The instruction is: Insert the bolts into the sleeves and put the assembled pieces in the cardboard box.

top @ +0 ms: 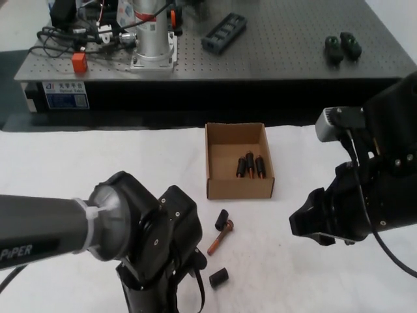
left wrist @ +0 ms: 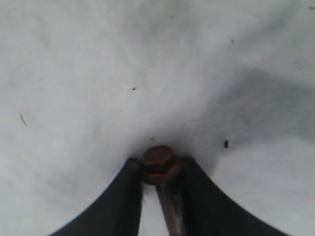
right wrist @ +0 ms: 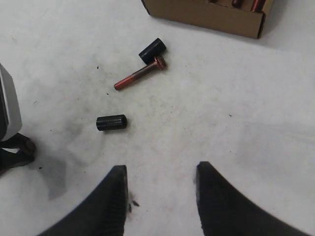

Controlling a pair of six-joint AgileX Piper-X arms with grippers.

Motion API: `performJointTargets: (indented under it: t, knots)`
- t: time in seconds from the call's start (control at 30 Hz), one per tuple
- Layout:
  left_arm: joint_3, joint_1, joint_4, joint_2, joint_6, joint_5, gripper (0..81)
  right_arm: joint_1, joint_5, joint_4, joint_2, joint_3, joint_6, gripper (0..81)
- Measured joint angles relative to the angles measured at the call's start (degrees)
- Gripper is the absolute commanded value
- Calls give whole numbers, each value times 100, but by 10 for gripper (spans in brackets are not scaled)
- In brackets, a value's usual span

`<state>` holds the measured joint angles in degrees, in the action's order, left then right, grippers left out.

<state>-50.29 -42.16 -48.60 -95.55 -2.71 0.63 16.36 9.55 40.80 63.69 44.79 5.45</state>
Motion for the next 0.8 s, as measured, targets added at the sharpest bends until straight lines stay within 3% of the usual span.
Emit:
performJointTargets:
  t: [0.1, 0.17, 0.4, 0.63, 0.8]
  knots:
    - [0, 13, 0, 0, 271, 161, 376, 31, 0, -27, 0, 0, 64, 329]
    - [0, 26, 0, 0, 428, 280, 414, 30, 0, -24, 0, 0, 95, 329]
    - [0, 26, -166, 0, 773, 352, 261, 30, 0, -24, 0, 0, 114, 329]
    - [0, 42, -234, 0, 853, 452, 28, 30, 0, -24, 0, 0, 114, 329]
    - [39, 42, -71, 36, 880, 478, 6, 30, 0, -24, 0, 0, 114, 329]
